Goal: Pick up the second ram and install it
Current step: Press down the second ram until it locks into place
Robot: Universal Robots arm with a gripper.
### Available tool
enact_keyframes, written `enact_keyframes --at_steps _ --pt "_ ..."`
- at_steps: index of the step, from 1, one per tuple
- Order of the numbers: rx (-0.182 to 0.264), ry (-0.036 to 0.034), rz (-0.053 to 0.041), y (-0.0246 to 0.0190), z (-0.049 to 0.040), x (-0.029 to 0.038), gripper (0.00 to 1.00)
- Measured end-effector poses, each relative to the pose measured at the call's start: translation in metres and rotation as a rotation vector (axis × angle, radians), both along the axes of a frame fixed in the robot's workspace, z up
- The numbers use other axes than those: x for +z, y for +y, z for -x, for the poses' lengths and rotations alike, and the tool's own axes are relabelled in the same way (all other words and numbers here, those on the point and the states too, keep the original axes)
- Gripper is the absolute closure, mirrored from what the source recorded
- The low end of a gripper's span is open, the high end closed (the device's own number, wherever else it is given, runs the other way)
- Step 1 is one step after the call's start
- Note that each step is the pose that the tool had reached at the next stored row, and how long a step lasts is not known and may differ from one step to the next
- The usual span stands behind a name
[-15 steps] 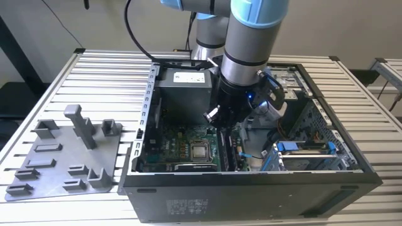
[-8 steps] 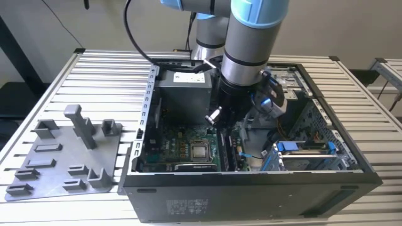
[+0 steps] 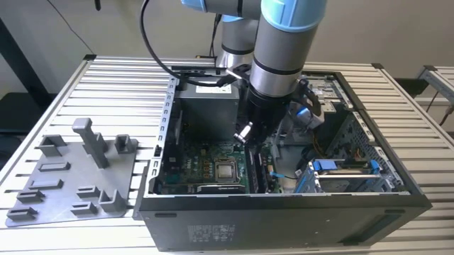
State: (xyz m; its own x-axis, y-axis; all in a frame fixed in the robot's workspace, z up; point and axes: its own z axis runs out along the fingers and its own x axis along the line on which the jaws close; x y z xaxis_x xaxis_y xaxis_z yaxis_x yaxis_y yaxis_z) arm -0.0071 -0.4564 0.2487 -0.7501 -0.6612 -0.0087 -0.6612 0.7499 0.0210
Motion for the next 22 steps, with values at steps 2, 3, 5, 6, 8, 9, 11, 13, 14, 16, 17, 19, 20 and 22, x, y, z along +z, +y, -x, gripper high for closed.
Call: enact_keyframes --at_steps 2,3,5,6,8,9,11,13,14,16,17,19,20,22 --pt "0.036 -0.0001 0.0000 0.0000 0.0000 0.0000 0.89" --pt "0.054 -0.0001 0.0000 0.0000 0.0001 0.0000 0.89" --pt "0.091 -0.0002 0.0001 0.0000 0.0001 0.0000 0.89" --pt "0.106 -0.0003 0.0000 0.0000 0.0002 0.0000 0.89" --pt "0.133 -0.0005 0.0000 0.0000 0.0006 -0.0002 0.89" --pt "0.148 -0.0007 0.0001 0.0000 0.0007 -0.0002 0.89" --pt "0.176 -0.0010 0.0001 0.0000 0.0010 -0.0004 0.89" --pt "0.206 -0.0013 0.0001 0.0000 0.0011 -0.0007 0.89" --pt "0.221 -0.0016 0.0000 0.0000 0.0011 -0.0010 0.89" --pt "0.248 -0.0023 0.0001 0.0000 0.0012 -0.0015 0.89" --pt "0.263 -0.0027 0.0001 0.0000 0.0012 -0.0019 0.89" --pt "0.289 -0.0036 0.0001 0.0000 0.0013 -0.0028 0.89" --pt "0.301 -0.0040 0.0002 0.0000 0.0014 -0.0036 0.89" --pt "0.328 -0.0045 0.0002 0.0000 0.0014 -0.0055 0.89"
